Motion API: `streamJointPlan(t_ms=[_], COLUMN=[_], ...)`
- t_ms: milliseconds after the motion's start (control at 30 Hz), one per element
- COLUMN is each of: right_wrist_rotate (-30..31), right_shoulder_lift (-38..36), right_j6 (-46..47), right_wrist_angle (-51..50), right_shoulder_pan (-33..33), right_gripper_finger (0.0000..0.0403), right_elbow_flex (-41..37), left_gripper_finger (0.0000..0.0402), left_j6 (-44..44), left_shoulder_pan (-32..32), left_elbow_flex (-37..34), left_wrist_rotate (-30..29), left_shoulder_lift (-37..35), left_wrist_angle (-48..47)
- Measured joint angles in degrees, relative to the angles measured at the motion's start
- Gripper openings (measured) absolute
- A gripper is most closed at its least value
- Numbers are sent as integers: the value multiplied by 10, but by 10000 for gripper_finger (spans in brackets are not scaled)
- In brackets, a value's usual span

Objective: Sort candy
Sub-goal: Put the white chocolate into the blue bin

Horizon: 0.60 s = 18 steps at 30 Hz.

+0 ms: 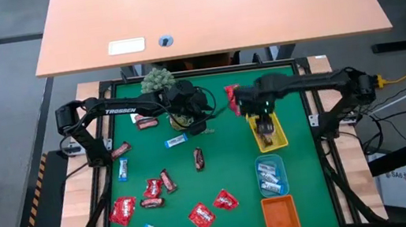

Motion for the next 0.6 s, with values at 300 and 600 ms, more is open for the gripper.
streamJointPlan(t_ms=[300,600], right_wrist_rotate=[-11,-15], right_shoulder_lift=[11,95], right_j6=[-10,-10], right_wrist_angle=[122,150], right_shoulder_pan=[-150,-203], right_gripper_finger=[193,193], right_elbow_flex=[0,0], left_gripper_finger=[156,156], left_j6=[0,0], left_shoulder_pan=[0,0], left_elbow_flex=[0,0], left_wrist_rotate=[0,0], left_shoulder_lift=[0,0], left_wrist_angle=[0,0])
